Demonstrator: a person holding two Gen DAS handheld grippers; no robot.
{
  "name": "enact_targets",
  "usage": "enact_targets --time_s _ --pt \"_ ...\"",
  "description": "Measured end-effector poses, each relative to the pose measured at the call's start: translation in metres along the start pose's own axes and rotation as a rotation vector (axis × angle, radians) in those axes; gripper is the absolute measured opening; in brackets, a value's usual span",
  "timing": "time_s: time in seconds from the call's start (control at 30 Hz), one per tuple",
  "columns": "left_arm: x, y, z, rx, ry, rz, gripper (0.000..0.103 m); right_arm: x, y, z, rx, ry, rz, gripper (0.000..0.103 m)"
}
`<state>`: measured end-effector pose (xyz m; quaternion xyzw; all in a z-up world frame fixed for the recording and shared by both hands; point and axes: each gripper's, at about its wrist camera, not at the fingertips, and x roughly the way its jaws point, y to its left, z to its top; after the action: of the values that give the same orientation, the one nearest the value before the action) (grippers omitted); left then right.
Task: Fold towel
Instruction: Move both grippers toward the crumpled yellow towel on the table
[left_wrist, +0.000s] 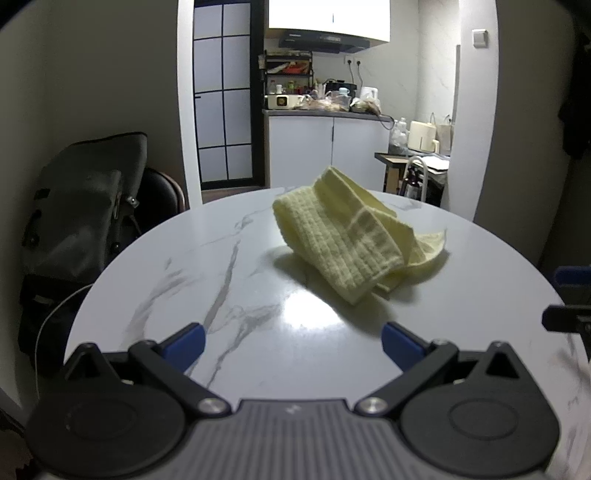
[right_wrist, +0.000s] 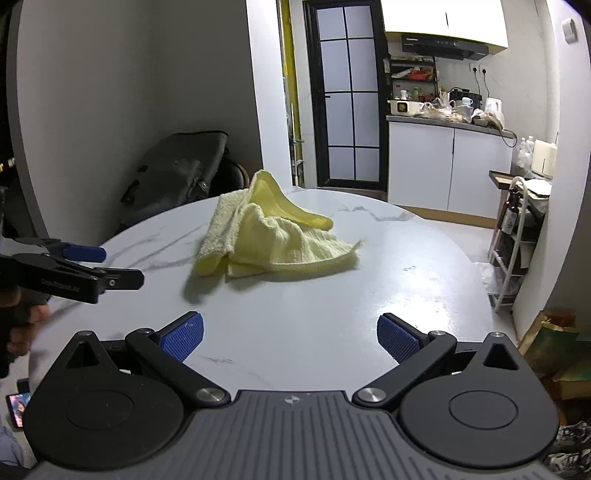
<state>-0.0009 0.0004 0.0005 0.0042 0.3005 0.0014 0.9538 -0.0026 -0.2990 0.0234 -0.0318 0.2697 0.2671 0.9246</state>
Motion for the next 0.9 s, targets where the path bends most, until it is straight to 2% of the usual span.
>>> enact_targets --time_s 0.33,0.9 --pt "-0.007 0.006 -0.005 -0.055 0.017 -0.075 0.102 0.002 0.002 -0.003 -0.003 -0.014 0.007 0.103" --pt "-0.009 0.008 -0.011 -0.083 0.02 -0.078 0.094 0.011 0.002 0.0 -0.006 0.009 0.01 0.103"
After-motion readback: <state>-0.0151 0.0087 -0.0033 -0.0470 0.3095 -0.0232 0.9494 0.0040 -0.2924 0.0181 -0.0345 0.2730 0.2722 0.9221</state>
